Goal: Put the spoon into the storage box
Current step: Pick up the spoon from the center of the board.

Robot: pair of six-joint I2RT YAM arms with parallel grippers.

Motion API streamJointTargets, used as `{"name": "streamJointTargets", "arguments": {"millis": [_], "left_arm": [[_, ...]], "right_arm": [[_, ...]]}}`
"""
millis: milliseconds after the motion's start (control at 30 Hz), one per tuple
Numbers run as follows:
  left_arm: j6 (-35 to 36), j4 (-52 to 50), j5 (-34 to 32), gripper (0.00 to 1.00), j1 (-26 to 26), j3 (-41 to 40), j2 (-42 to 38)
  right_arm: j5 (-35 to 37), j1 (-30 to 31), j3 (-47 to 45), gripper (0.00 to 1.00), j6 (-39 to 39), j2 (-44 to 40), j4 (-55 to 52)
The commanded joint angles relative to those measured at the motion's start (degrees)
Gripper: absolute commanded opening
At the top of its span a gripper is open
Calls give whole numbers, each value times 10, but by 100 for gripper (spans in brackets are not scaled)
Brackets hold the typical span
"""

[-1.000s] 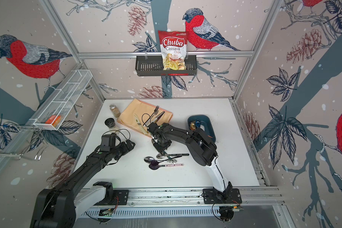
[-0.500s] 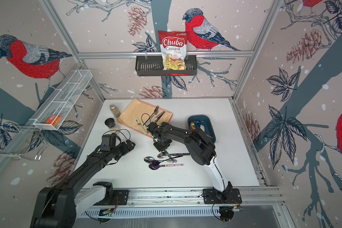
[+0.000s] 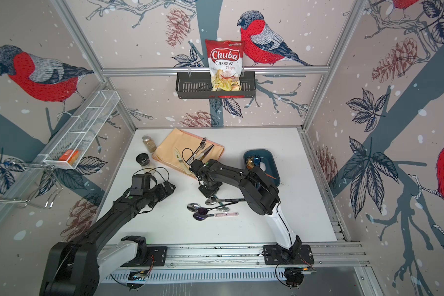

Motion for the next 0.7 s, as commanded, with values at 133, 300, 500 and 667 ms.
{"name": "streamJointTargets", "arguments": {"millis": [133, 300, 500, 667], "left_arm": [[22, 8, 9, 96, 1, 17, 8], [24, 7, 8, 96, 1, 18, 7], [25, 6, 7, 96, 1, 19, 7], [30, 2, 4, 96, 1, 23, 3]], "right_arm": [[51, 3, 8, 6, 3, -32, 48], [55, -2, 36, 6, -3, -15, 54], [48, -12, 68, 6, -11, 1, 61], [57, -19, 92, 6, -16, 10, 60]]}}
